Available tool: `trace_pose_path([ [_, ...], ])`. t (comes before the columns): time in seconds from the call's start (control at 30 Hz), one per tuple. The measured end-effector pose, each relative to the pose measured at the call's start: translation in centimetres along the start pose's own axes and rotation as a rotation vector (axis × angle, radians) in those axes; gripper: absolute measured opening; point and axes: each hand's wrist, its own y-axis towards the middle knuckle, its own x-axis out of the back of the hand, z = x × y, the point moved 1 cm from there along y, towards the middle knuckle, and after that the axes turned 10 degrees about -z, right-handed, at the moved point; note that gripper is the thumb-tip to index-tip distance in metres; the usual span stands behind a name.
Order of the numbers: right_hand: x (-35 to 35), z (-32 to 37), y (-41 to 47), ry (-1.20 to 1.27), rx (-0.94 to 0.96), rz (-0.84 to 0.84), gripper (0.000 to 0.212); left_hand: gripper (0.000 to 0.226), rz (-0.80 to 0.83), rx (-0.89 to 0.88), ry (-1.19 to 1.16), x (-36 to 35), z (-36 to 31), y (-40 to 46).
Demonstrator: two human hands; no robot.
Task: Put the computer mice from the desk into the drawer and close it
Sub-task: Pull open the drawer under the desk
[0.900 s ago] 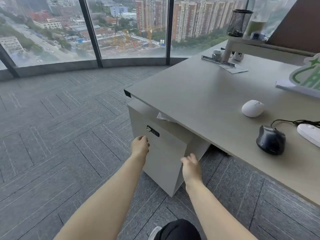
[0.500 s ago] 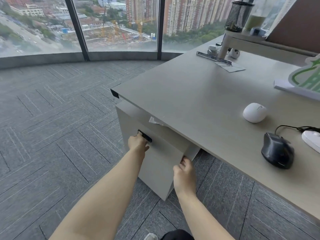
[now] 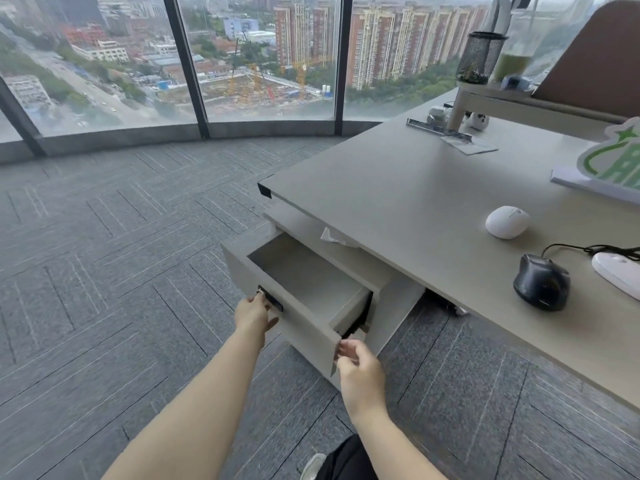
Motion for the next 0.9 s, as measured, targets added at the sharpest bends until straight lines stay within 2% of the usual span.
trace_pose_path([
  [0.33, -3.1, -2.7, -7.9, -0.103, 0.019, 0.337, 0.027, 0.031, -0.073, -0.007, -0.059, 14.3, 2.2, -0.7],
  [0.53, -4.8, -3.7, -10.3, -0.157, 0.053, 0.505, 0.029, 0.028, -0.098, -0.021, -0.097, 19.0, 3.2, -0.7],
  [0.67, -4.8, -3.7, -11.1, -0.164, 0.081, 0.556, 0.024, 0.019, -0.175, -0.044, -0.008, 20.4, 3.0, -2.5],
  [0.73, -4.1, -3.0, -11.3, -0.152, 0.127, 0.528, 0.023, 0.020, -0.289, -0.192, 0.156, 20.5, 1.8, -4.3],
  [0.8, -2.4, -1.5, -10.9, -0.082, 0.184, 0.428, 0.024, 0.028, -0.355, -0.456, 0.284, 19.6, -0.2, -6.7],
  [0.9, 2.4, 2.2, -8.6, 0.037, 0.312, 0.148, 0.027, 0.032, -0.236, -0.776, 0.302, 15.4, -3.2, -11.3],
])
